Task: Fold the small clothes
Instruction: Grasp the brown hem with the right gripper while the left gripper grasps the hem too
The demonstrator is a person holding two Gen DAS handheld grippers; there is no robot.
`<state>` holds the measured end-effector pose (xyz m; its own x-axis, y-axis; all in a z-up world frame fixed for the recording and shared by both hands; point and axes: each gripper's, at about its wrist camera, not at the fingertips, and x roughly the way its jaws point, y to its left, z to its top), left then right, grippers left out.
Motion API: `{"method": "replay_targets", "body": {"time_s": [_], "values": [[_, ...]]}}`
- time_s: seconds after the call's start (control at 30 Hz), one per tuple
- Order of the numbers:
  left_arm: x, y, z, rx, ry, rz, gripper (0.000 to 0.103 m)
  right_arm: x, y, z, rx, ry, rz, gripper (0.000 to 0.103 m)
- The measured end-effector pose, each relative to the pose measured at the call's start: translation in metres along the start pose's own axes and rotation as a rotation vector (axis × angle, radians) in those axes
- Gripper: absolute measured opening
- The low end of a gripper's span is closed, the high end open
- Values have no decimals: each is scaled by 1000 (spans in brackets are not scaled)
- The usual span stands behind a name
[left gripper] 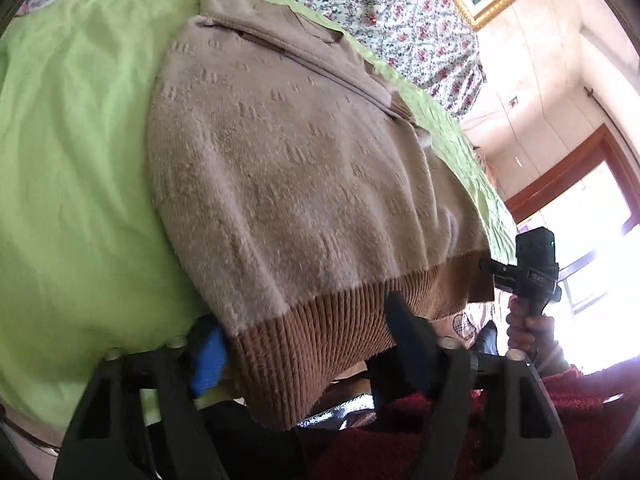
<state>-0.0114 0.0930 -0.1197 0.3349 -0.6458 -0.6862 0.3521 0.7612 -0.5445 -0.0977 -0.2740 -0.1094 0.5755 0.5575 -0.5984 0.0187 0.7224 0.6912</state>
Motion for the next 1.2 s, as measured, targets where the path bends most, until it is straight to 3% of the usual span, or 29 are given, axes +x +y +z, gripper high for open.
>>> {"method": "replay_targets", "body": {"time_s": [0.07, 0.13, 0.33, 0.47, 0.63, 0.8, 0.93, 1.2], "values": [[4, 1, 0, 14, 5, 21, 29, -2, -1, 0, -5, -4, -30, 8], [6, 4, -1, 10, 25, 15, 13, -10, 0, 1, -11, -21, -24, 8], [-4, 1, -8, 25, -21, 29, 11, -32, -1, 2, -20, -42, -21, 8], [-38, -6, 4, -7, -139, -31, 10, -44, 7, 8, -16, -96, 54, 8], [-69, -24, 38, 26, -258, -27, 10, -67, 20, 38, -10, -229, 150, 8], [-81, -46, 99, 88, -368, -19, 10, -74, 41, 92, -67, -325, 159, 8], [-68, -54, 172, 127, -426, 22, 10, -60, 48, 154, -99, -373, 112, 8], [-1, -26, 304, 72, -404, 89, 10, -10, 22, 284, -70, -403, -20, 8]]}}
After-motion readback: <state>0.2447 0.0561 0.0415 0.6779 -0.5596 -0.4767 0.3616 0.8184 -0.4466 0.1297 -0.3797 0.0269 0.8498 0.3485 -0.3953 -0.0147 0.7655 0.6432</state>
